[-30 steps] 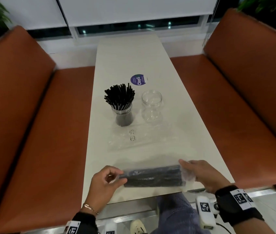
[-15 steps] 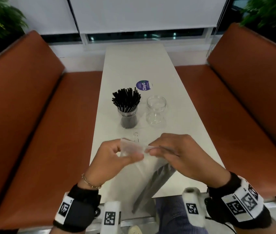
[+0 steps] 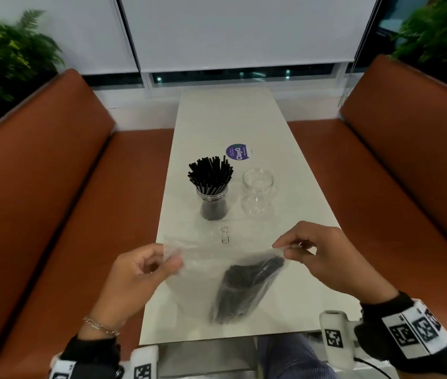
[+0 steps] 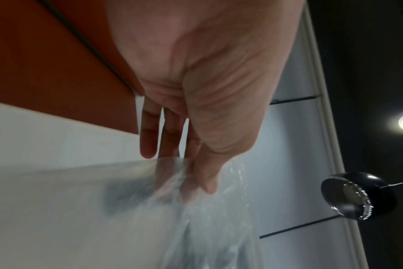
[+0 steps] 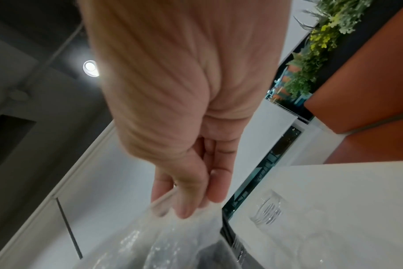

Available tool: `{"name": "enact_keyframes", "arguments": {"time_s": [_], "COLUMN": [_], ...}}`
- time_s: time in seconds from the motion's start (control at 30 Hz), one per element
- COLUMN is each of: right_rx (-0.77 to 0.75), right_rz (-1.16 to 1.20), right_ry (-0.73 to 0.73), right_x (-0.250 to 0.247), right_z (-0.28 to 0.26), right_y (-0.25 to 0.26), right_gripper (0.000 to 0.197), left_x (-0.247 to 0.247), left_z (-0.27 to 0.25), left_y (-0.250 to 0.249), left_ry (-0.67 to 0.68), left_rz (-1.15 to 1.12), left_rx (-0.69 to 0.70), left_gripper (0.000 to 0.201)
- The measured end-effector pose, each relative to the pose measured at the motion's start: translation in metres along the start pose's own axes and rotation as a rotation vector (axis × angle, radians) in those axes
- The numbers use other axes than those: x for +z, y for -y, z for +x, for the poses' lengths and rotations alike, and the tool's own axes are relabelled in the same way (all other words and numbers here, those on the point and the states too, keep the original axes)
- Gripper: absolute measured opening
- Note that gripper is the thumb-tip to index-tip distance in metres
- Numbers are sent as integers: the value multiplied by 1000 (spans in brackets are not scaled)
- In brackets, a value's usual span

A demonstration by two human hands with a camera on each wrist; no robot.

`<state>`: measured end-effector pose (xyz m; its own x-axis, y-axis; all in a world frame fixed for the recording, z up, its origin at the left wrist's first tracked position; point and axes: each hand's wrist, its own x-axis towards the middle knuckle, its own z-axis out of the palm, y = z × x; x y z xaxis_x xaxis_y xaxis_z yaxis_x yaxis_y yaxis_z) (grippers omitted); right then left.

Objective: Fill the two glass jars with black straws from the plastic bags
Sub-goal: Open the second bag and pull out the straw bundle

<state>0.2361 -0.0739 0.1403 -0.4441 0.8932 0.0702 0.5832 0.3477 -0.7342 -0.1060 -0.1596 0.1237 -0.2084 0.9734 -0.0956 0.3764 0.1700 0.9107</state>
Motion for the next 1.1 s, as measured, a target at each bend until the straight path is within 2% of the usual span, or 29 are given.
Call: {"name": "enact_keyframes", "arguments": {"time_s": [0.1, 0.17, 0.23, 0.33, 0.4, 0.53, 0.63, 0.7, 0.73, 0.8, 0.9, 1.0, 1.03, 1.1], "right_rx": [-63, -107, -122, -150, -187, -157, -192, -220, -228, -199, -139, -115, -111, -97], "right_rz": [54, 81, 138, 189, 181, 188, 175, 111, 74, 61, 131, 155, 155, 157], "right_ry": [-21, -45, -78, -128, -148, -156, -116, -100, -97, -97, -94, -97, -95, -87], "right_x": [5, 11, 18, 28, 31, 28, 30, 31, 30, 26, 18, 9, 7, 4], "right_z": [-1, 0, 1, 1, 2, 0, -1, -1, 0, 2, 3, 2, 1, 1], "right_y": [10, 18, 27, 35, 35, 34, 39, 42, 42, 38, 31, 25, 24, 21], "right_gripper": [39, 44, 50, 57, 60, 65, 61, 56, 56, 61, 61, 59, 58, 58], "left_x": [-18, -13, 13, 71, 97, 102, 101, 98, 93, 75, 32, -11, -23, -43], "left_z": [-5, -4, -4, -2, -2, -2, -3, -6, -8, -11, -15, -19, -21, -24], "left_y": [-34, -55, -72, -75, -71, -64, -60, -61, -61, -60, -46, -32, -29, -23], "left_ry": [63, 66, 40, 34, 23, -11, -32, -40, -44, -51, -93, -122, -127, -117], "left_rz": [251, 458, 556, 596, 609, 645, 750, 798, 818, 840, 896, 951, 963, 938], "left_rx": [103, 240, 416, 659, 725, 678, 679, 685, 673, 628, 585, 549, 520, 406], "left_gripper": [70, 82, 70, 40, 22, 16, 8, 12, 21, 27, 5, 11, 5, 25]}}
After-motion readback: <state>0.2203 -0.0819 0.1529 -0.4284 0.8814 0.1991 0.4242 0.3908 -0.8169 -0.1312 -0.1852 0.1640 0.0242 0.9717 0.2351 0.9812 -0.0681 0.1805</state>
